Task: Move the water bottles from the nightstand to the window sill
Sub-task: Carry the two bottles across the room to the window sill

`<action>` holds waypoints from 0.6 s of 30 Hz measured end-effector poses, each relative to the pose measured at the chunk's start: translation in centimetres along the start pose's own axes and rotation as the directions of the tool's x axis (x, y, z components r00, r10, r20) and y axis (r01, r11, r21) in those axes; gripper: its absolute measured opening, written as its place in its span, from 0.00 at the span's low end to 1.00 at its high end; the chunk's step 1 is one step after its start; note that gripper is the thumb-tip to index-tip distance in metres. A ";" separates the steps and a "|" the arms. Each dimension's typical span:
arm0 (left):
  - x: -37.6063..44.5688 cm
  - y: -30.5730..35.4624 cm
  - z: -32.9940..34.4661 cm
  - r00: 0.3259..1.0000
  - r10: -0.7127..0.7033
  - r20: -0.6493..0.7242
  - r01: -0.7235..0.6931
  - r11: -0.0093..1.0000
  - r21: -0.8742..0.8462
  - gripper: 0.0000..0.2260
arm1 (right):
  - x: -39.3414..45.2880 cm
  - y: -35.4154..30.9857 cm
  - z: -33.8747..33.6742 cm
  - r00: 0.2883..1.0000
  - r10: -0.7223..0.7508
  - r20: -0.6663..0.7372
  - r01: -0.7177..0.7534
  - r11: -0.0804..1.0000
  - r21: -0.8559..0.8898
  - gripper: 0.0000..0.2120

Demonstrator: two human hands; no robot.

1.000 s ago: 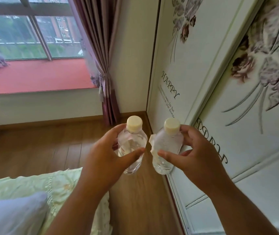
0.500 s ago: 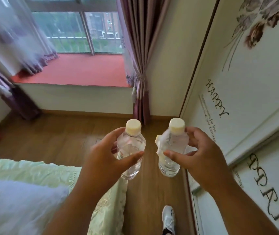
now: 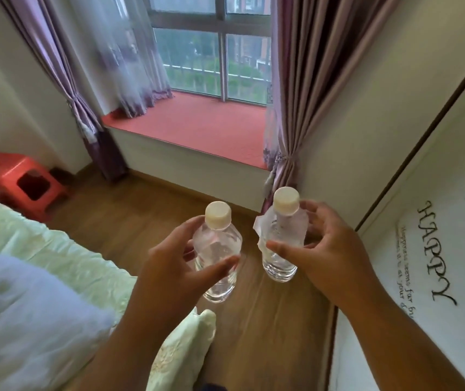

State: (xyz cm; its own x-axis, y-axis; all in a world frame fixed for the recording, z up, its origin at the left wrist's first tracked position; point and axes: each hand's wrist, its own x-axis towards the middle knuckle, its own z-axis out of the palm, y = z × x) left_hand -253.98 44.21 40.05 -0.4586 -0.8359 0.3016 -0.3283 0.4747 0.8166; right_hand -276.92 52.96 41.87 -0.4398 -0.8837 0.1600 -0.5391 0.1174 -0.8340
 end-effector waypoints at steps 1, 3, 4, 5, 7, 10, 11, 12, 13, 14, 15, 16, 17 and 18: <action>0.4 -0.3 0.3 1.000 -0.015 0.001 0.015 1.000 0.002 0.34 | 0.7 0.3 -0.1 1.000 0.004 0.016 -0.004 1.000 0.005 0.38; 1.7 -1.1 1.1 0.999 -0.036 0.010 0.036 0.999 0.009 0.33 | 2.3 1.1 -0.2 0.999 0.015 0.041 -0.015 1.000 0.012 0.38; 2.6 -1.5 1.6 0.999 -0.041 0.018 0.041 0.999 0.013 0.32 | 3.1 1.5 -0.2 0.998 0.025 0.049 -0.025 1.000 0.012 0.39; 3.5 -2.0 2.0 0.999 -0.043 0.027 0.042 0.999 0.021 0.32 | 4.0 1.9 -0.2 0.998 0.040 0.055 -0.040 0.999 0.011 0.39; 5.7 -3.1 3.0 0.998 -0.043 0.045 0.042 0.999 0.034 0.32 | 6.0 2.8 0.0 0.996 0.073 0.056 -0.074 0.997 0.007 0.38; 10.0 -4.6 4.5 0.998 -0.023 0.062 0.021 0.999 0.042 0.32 | 9.1 3.8 0.0 0.994 0.100 0.039 -0.100 0.995 -0.016 0.38; 11.7 -5.1 4.9 0.997 -0.006 0.071 0.003 0.999 0.047 0.31 | 10.2 4.1 -0.1 0.994 0.105 0.025 -0.105 0.994 -0.026 0.38; 13.6 -5.5 5.3 0.996 0.009 0.084 -0.013 0.999 0.045 0.31 | 11.5 4.4 -0.2 0.994 0.112 0.007 -0.112 0.993 -0.035 0.39; 15.4 -5.9 5.7 0.995 0.019 0.101 -0.022 0.999 0.033 0.31 | 12.9 4.6 -0.4 0.993 0.121 -0.012 -0.121 0.992 -0.040 0.40; 17.3 -6.2 6.0 0.993 0.027 0.119 -0.029 1.000 0.011 0.31 | 14.3 4.8 -0.5 0.991 0.128 -0.034 -0.129 0.991 -0.040 0.40; 19.2 -6.4 6.1 0.991 0.038 0.132 -0.036 0.999 -0.013 0.32 | 15.8 4.8 -0.6 0.990 0.130 -0.058 -0.132 0.990 -0.038 0.40; 21.0 -6.7 6.2 0.989 0.049 0.141 -0.045 0.998 -0.035 0.32 | 17.2 4.7 -0.6 0.988 0.129 -0.084 -0.133 0.990 -0.038 0.39; 22.9 -7.1 6.2 0.987 0.060 0.150 -0.053 0.997 -0.053 0.32 | 18.7 4.6 -0.5 0.986 0.128 -0.110 -0.134 0.990 -0.042 0.39; 24.6 -7.4 6.3 0.985 0.070 0.159 -0.060 0.996 -0.065 0.32 | 20.1 4.5 -0.3 0.982 0.127 -0.137 -0.135 0.990 -0.048 0.38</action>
State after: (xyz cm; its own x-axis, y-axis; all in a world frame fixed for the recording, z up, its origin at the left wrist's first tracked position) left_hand -268.00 21.83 38.32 -0.6059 -0.7462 0.2758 -0.2458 0.5053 0.8272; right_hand -288.43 35.86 41.45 -0.5988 -0.7913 0.1234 -0.5086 0.2567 -0.8219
